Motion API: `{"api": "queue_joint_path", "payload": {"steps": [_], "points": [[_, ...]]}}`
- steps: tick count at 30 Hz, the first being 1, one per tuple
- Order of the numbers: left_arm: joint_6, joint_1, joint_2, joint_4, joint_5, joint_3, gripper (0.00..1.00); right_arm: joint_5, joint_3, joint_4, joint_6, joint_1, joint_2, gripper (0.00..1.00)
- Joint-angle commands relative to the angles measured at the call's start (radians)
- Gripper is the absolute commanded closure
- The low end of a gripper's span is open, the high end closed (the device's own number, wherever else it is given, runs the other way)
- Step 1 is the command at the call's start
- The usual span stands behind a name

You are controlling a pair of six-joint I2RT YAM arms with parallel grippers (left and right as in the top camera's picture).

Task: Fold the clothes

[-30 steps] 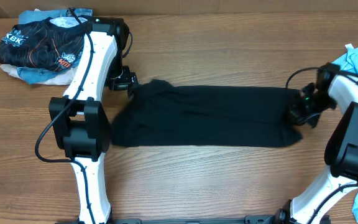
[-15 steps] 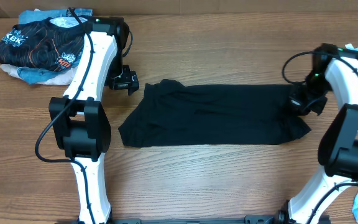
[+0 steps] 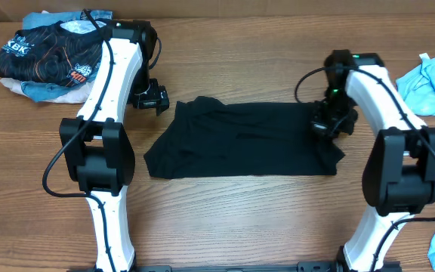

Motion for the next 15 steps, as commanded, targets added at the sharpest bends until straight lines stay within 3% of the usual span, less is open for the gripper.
{"api": "queue_joint_path", "payload": {"steps": [1,15], "points": [[0.014,0.001,-0.027,0.003,0.013,0.013,0.00,0.003,0.023,0.002,0.024,0.034,-0.037,0.96],[0.011,0.001,-0.027,0.031,0.047,0.013,0.00,-0.035,0.023,0.025,0.065,0.175,-0.037,0.96]]}}
